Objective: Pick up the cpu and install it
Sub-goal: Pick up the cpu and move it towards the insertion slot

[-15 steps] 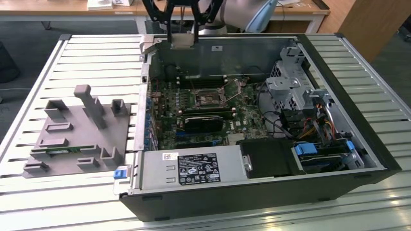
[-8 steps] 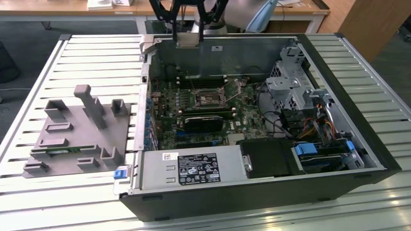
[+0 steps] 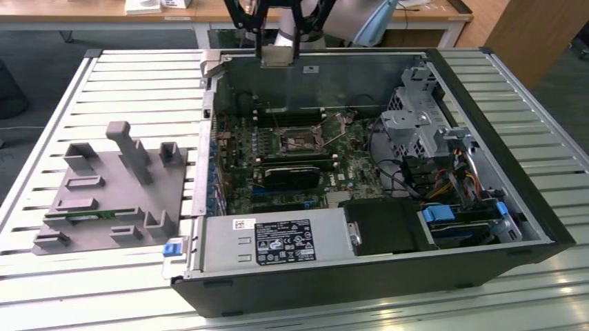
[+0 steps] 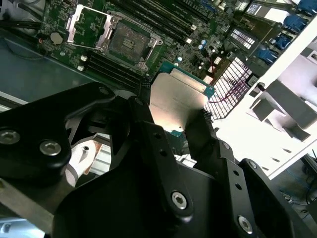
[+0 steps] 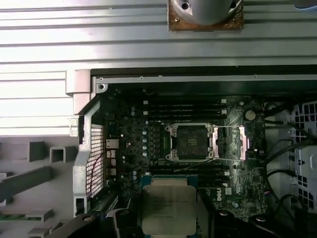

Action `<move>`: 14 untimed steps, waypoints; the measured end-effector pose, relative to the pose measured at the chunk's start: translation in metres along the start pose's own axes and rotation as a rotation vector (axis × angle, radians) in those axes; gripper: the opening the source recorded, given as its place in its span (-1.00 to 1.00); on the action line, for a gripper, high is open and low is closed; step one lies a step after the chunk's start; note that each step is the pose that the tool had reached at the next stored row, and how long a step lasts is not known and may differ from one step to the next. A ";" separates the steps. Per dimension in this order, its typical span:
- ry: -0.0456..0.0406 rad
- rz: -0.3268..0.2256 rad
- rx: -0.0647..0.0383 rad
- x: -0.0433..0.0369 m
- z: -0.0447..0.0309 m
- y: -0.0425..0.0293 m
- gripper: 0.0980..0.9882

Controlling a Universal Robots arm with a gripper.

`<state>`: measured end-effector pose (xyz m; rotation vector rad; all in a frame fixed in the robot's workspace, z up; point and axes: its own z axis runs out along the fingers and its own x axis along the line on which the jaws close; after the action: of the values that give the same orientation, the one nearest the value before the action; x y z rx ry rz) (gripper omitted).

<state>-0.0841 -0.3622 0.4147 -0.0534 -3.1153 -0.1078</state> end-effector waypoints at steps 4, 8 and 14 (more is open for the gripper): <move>0.0000 0.000 0.000 -0.0100 0.0003 0.0027 -0.02; 0.0001 0.000 0.000 -0.0192 0.0012 0.0065 -0.02; 0.0003 -0.004 0.000 -0.0242 0.0034 0.0169 -0.02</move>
<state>-0.0595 -0.3459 0.4118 -0.0477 -3.1153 -0.1076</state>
